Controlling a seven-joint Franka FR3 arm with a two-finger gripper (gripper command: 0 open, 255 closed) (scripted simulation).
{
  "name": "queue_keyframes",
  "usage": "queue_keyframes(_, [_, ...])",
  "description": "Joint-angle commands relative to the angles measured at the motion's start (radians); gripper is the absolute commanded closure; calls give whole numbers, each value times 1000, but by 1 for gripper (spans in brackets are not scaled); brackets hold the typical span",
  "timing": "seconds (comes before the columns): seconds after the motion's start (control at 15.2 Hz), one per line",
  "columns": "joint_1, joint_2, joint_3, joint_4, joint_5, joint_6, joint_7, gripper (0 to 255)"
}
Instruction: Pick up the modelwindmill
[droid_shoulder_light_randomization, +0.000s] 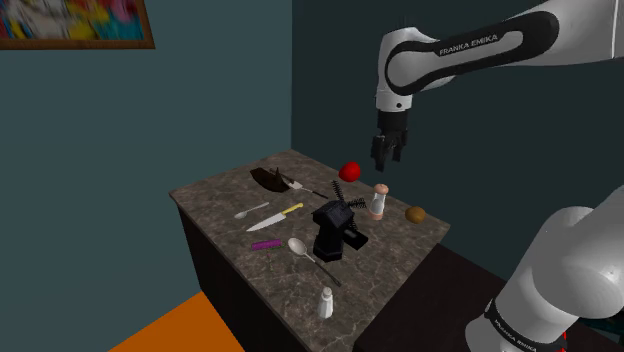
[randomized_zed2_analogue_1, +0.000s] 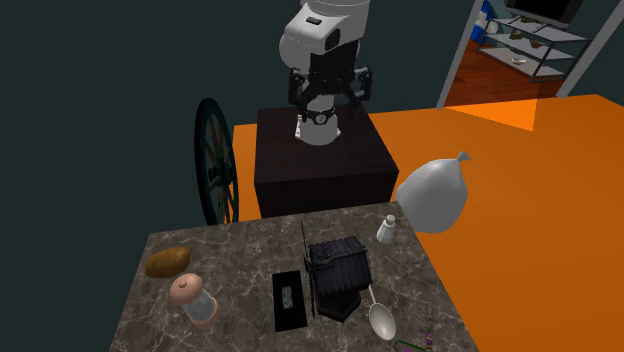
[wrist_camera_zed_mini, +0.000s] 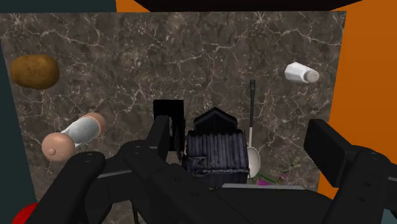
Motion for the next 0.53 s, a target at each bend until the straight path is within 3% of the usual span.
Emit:
queue_keyframes(0.0, [-2, 85, -13, 34, -2, 24, -28, 0])
queue_keyframes(0.46, [-16, 381, -41, 181, 3, 79, -116, 0])
